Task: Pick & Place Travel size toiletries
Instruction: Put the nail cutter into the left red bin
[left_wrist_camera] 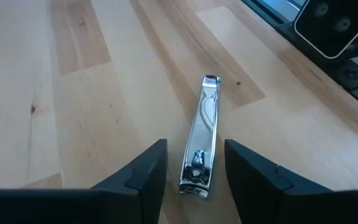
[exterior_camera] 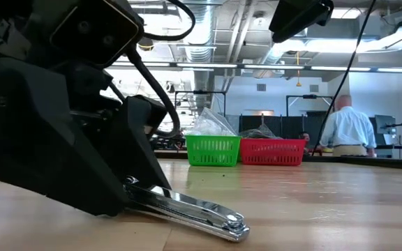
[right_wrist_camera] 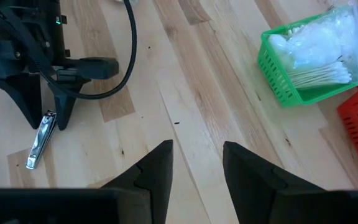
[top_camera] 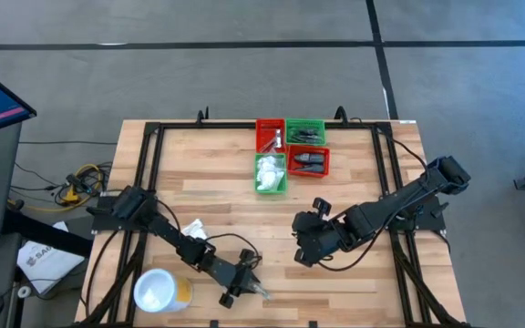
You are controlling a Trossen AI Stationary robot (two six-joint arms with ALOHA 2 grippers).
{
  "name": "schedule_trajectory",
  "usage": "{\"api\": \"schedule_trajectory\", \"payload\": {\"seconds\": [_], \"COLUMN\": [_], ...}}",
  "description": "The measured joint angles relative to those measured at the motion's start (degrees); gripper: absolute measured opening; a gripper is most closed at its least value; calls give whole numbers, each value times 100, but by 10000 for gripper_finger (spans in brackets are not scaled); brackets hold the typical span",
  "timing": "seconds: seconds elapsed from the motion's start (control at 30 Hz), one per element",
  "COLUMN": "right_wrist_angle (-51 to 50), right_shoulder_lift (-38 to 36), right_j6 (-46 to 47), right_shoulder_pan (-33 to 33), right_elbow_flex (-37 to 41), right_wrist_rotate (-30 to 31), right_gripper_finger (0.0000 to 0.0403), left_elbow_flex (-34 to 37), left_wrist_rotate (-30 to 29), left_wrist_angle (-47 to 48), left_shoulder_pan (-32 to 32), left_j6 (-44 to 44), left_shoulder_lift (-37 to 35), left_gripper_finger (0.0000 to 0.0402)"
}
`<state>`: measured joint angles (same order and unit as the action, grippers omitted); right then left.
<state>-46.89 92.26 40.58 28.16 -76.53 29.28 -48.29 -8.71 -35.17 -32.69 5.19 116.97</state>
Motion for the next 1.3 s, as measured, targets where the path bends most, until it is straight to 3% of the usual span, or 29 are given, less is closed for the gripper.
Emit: {"api": "schedule_trajectory", "payload": {"seconds": [0.17,0.4,0.73,1.3], "right_wrist_angle": [0,0,2,99], "right_shoulder_lift": [-1,-2,-2,-2], "right_j6": [0,0,-2,-4], "right_shoulder_pan": [0,0,0,0], "right_elbow_flex": [0,0,0,0], "right_wrist_rotate": [0,0,-2,-4], "right_gripper_finger": [129,129,129,129], "left_elbow_flex": [-12,-13,9,17], "left_wrist_rotate": [-2,-28,-190,-1161], "left_wrist_angle": [120,189,425,763], "left_shoulder_pan": [2,9,2,162], "left_j6": [-4,-2,0,-22], "left_shoulder_lift": [-2,-9,-195,-1322], "left_gripper_finger": [123,44,44,44]}}
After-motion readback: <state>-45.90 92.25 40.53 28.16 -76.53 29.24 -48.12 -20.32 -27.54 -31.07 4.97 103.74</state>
